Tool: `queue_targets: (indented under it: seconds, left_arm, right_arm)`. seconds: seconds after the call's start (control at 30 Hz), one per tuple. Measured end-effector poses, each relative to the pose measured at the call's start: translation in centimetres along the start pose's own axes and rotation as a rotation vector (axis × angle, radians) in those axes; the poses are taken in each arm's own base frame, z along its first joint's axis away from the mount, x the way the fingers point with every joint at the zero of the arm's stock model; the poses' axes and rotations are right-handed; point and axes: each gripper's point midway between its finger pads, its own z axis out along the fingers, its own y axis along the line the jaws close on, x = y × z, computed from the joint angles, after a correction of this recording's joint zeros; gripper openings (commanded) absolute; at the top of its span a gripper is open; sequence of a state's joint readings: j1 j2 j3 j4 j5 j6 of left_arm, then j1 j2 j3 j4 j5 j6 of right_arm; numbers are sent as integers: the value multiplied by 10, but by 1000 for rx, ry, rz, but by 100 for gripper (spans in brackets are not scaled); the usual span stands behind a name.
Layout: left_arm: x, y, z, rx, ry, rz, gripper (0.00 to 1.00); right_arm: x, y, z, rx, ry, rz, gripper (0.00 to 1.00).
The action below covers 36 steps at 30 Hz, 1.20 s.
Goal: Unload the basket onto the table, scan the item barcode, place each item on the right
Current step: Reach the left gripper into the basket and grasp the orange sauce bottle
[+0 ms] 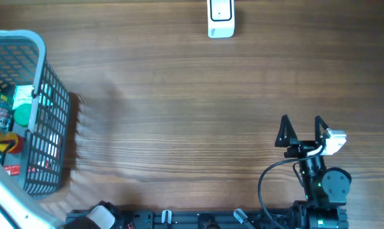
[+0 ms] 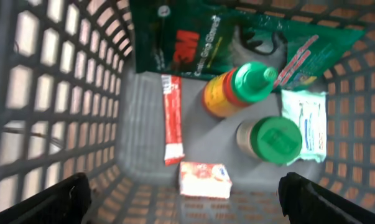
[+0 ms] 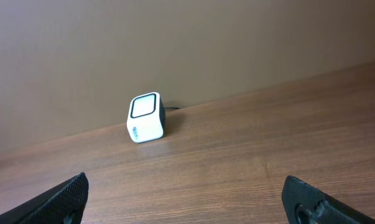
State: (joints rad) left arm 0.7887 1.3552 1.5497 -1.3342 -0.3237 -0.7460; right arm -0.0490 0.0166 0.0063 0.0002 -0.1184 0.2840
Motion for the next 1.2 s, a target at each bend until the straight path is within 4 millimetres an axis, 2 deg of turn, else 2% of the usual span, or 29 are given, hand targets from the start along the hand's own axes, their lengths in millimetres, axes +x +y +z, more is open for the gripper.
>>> queue_targets:
  seconds: [0.17, 0.4, 0.6, 0.67, 0.77, 0.8, 0.87, 0.9, 0.93, 1.13, 1.2]
  left_arm:
    - [-8, -28, 38, -12, 12, 41, 100]
    - [-5, -53, 97, -58, 58, 72, 100]
    - [-1, -65, 128, -75, 80, 82, 100]
    - [3, -65, 136, -89, 98, 89, 95]
    - [10, -65, 150, -116, 126, 111, 74]
    - [11, -64, 153, -121, 131, 115, 71]
    - [11, -64, 153, -120, 131, 114, 48]
    - [11, -64, 153, -121, 131, 114, 40]
    - [11, -64, 153, -120, 131, 119, 38]
    - [10, -65, 151, -113, 132, 175, 46]
    - [8, -64, 142, -99, 124, 176, 47]
  right_arm:
    - [0, 0, 0, 0, 0, 0, 100]
    - [0, 0, 0, 0, 0, 0, 100]
    - [0, 0, 0, 0, 0, 0, 100]
    - [0, 0, 0, 0, 0, 0, 99]
    - [0, 0, 0, 0, 0, 0, 100]
    - [0, 0, 0, 0, 0, 0, 100]
    - [0, 0, 0, 0, 0, 0, 100]
    - [0, 0, 0, 0, 0, 0, 100]
    - [0, 0, 0, 0, 0, 0, 100]
    - [0, 0, 0, 0, 0, 0, 100]
    - [0, 0, 0, 0, 0, 0, 100]
